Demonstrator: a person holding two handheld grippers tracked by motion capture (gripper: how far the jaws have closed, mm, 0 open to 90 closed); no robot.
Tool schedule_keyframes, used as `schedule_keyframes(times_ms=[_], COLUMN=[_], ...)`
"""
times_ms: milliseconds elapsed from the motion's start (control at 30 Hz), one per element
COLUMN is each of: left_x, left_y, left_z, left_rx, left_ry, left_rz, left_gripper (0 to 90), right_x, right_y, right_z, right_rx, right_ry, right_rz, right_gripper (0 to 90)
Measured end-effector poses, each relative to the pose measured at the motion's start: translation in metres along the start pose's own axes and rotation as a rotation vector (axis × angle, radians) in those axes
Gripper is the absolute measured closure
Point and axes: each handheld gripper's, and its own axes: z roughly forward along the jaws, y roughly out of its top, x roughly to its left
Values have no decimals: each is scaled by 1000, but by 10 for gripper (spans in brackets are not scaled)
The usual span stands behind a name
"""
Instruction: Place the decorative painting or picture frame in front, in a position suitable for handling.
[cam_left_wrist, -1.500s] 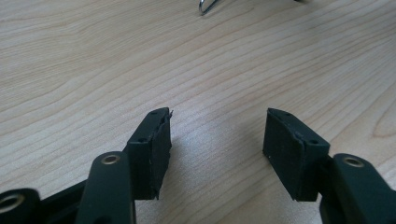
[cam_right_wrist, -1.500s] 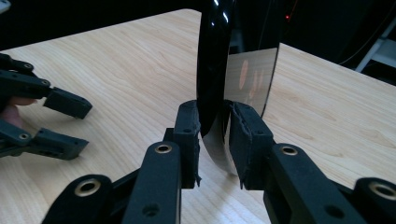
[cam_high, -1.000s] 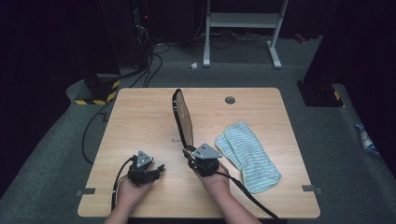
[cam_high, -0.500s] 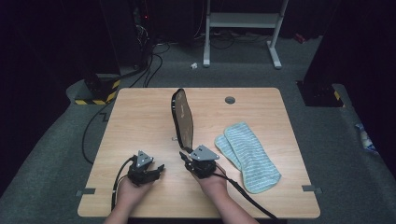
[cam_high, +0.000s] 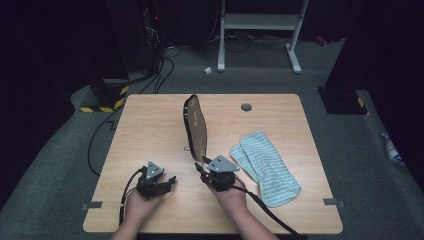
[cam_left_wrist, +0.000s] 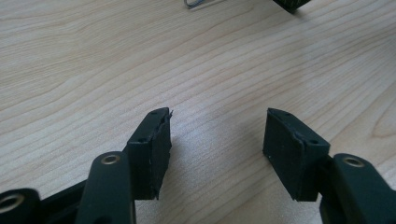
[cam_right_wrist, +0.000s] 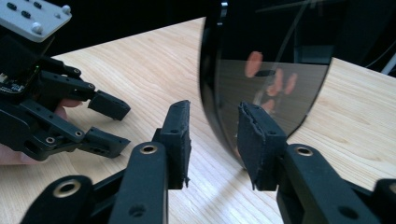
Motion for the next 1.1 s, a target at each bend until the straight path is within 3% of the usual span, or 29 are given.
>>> schedule_keyframes(times_ms=[233, 667, 967, 1100], left_x=[-1, -1, -1, -4], left_y=[0, 1, 1, 1], left_z=[0, 0, 0, -3], left_rx=[1, 5, 7, -4], left_ry=[1, 9, 22, 30], left_rz=[0, -17, -34, -11], left_gripper=[416, 414, 406, 458], right_x=[-19, -68, -85, -88], right_y=[-9, -58, -82, -91], right_z=[-30, -101, -124, -128], right_rx=[5, 80, 116, 111], right_ry=[-61, -216, -273, -280], right_rz=[14, 86, 120, 154], right_gripper=[563, 525, 518, 518])
